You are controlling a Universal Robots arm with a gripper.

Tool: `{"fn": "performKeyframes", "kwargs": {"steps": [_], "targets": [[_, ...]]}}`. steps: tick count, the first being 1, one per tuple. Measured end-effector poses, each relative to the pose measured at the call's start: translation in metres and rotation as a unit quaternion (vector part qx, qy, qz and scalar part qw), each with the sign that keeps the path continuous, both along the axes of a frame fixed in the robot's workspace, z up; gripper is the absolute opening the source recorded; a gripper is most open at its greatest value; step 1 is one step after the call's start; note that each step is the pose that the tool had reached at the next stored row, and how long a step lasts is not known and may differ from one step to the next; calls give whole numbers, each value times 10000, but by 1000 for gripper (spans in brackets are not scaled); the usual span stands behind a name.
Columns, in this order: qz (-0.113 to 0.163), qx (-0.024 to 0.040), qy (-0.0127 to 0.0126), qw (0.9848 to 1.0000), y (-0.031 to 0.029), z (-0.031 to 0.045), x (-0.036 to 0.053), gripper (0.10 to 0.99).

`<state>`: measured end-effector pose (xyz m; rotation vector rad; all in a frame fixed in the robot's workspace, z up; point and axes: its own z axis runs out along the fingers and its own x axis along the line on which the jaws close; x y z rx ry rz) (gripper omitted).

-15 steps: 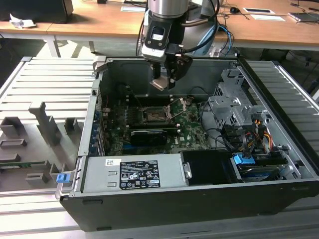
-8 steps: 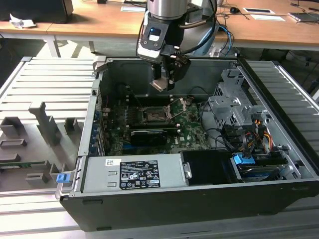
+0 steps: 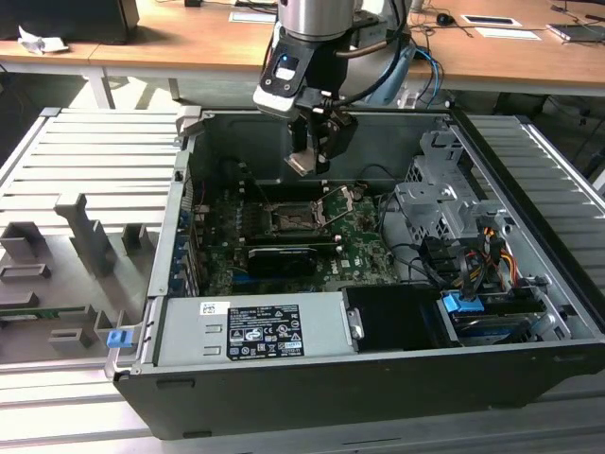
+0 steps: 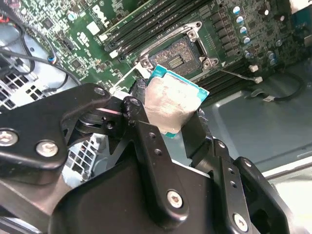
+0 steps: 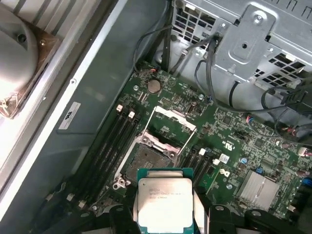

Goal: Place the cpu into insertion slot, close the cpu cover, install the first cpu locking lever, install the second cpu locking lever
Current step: 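Place the cpu into insertion slot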

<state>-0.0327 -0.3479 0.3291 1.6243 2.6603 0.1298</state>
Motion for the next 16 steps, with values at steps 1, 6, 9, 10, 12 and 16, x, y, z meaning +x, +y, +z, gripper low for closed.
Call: {"fn": "performKeyframes", "kwargs": {"steps": [1,6,9,10,12,16], "targets": [[-140,0,0,9999,0,-11,0,537],[-590,0,0,9983,0,-44,0,537],[-836,0,0,9965,0,-66,0,537],[-903,0,0,9959,0,-73,0,537],[-1188,-1,9,9929,2,-126,-1,537],[-1530,0,10,9882,2,-203,-1,537]]}}
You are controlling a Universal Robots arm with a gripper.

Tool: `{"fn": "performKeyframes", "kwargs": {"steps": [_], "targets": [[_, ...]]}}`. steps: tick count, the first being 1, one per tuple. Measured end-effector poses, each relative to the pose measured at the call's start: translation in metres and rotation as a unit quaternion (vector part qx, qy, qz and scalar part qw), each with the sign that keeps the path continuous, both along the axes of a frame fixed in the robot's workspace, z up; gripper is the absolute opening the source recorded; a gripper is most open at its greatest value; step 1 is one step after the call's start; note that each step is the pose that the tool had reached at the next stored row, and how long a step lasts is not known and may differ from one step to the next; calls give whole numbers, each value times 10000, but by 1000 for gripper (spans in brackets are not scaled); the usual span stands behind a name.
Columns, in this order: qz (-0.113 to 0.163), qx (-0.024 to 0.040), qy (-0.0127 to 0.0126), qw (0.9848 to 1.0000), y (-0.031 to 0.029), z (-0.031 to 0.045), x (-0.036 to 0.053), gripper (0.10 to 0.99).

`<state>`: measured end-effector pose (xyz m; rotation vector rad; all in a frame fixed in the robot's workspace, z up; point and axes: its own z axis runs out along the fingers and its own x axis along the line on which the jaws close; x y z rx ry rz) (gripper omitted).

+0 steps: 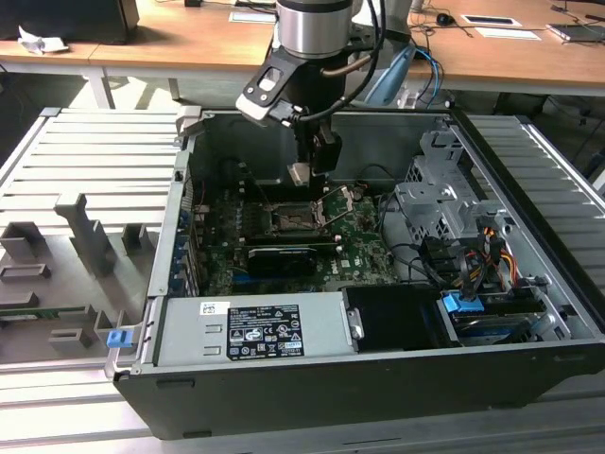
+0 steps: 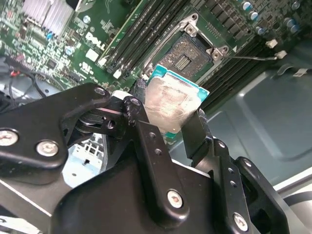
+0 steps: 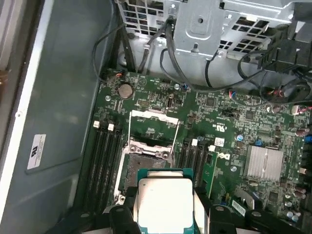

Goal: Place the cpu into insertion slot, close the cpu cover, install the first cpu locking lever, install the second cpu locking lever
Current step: 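Place the cpu into insertion slot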

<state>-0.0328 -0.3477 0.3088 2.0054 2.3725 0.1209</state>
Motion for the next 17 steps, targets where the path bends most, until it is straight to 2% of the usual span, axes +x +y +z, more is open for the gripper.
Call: {"fn": "performKeyframes", "kwargs": {"steps": [4,7,12,17], "targets": [[-326,0,0,9995,0,-79,0,537],[-590,1,0,9983,3,-161,0,537],[-645,0,0,9979,11,-262,-1,537],[-705,0,0,9975,57,-361,-5,537]]}}
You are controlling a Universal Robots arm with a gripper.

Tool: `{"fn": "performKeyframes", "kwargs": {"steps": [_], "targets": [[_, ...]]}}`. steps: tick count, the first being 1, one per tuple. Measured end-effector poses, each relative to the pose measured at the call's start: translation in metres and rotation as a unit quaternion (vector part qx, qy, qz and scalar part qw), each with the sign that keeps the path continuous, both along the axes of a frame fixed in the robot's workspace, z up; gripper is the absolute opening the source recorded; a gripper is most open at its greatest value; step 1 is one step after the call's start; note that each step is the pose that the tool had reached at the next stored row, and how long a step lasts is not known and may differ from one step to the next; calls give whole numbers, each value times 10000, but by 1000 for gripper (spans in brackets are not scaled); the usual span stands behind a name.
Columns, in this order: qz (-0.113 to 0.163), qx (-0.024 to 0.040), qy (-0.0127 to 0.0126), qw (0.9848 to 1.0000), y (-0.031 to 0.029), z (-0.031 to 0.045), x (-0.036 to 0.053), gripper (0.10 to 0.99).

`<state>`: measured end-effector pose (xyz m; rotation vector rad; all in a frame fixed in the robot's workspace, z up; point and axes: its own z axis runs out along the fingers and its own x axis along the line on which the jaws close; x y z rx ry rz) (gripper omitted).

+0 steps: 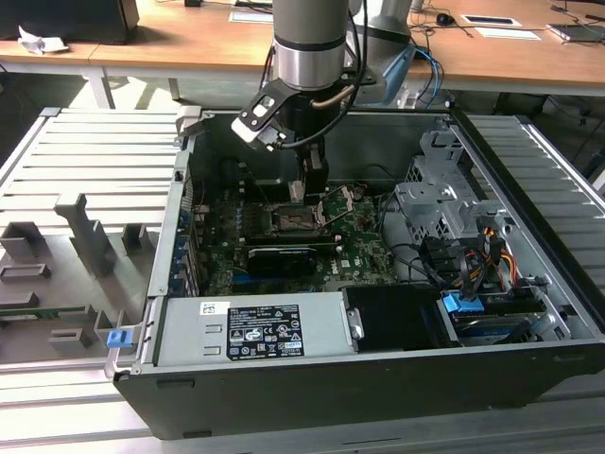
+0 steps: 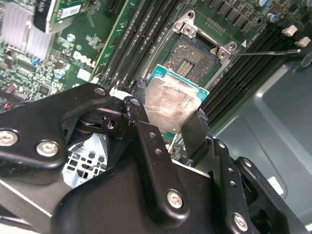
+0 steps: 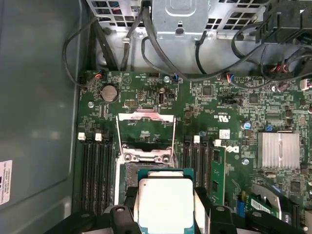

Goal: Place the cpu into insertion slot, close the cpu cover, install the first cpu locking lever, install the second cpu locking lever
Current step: 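Place the cpu into insertion slot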

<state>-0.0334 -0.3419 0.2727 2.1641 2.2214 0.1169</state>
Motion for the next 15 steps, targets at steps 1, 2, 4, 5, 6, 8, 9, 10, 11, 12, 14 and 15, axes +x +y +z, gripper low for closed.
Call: {"fn": "performKeyframes", "kwargs": {"steps": [1,2,4,5,6,8,9,10,11,12,14,15], "targets": [[-43,-1,0,10000,3,-19,-1,537],[-102,-1,0,9999,5,-44,-2,537],[-144,-2,0,9999,12,-82,-9,537],[-144,-2,0,9999,15,-94,-18,537],[-143,-2,-3,9999,19,-108,-42,537],[-144,-3,-5,9999,34,-134,-82,537],[-144,-3,-6,9999,37,-154,-86,537],[-144,-3,-6,9999,40,-174,-86,537],[-144,-2,-6,9999,47,-195,-86,537],[-144,-2,-6,9999,51,-214,-87,537],[-144,-3,-5,9999,57,-251,-89,537],[-144,-3,-5,9999,58,-269,-92,537]]}}
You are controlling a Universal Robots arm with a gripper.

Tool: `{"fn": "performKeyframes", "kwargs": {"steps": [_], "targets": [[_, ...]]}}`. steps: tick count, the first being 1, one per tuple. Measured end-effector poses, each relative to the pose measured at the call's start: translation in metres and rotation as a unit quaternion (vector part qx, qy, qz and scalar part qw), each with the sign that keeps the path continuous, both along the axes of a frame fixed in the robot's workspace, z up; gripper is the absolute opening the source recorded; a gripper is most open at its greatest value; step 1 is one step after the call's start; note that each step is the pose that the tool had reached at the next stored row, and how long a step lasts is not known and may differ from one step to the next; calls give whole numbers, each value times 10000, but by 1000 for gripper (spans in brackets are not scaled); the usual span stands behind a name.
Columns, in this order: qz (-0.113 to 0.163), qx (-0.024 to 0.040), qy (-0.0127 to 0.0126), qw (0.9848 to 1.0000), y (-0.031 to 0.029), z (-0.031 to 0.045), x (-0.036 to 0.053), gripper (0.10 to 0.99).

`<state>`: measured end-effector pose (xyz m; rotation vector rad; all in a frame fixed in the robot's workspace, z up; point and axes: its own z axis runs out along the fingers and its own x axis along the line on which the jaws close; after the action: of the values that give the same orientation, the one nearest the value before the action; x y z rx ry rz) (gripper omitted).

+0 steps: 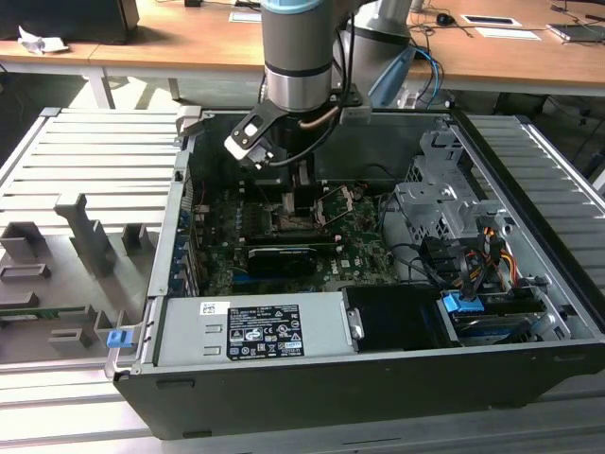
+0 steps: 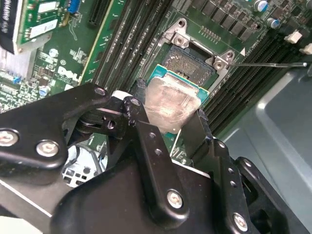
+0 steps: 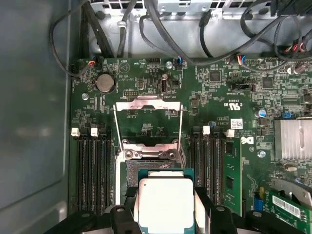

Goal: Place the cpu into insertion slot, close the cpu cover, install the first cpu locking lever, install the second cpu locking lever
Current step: 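Place the cpu into insertion slot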

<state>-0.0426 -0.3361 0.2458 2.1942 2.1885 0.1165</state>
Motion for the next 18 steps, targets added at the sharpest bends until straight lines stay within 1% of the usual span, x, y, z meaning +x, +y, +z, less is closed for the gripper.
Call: {"fn": "performKeyframes", "kwargs": {"steps": [1,3,6,12,15,17,18], "targets": [[1,0,0,10000,1,-39,-10,537],[11,0,0,10000,2,-76,-19,537],[100,11,0,9999,4,-117,-30,537],[110,13,4,9999,27,-159,-32,537],[110,13,6,9999,55,-171,-32,537],[110,13,7,9999,93,-188,-32,537],[109,13,7,9999,98,-195,-32,537]]}}
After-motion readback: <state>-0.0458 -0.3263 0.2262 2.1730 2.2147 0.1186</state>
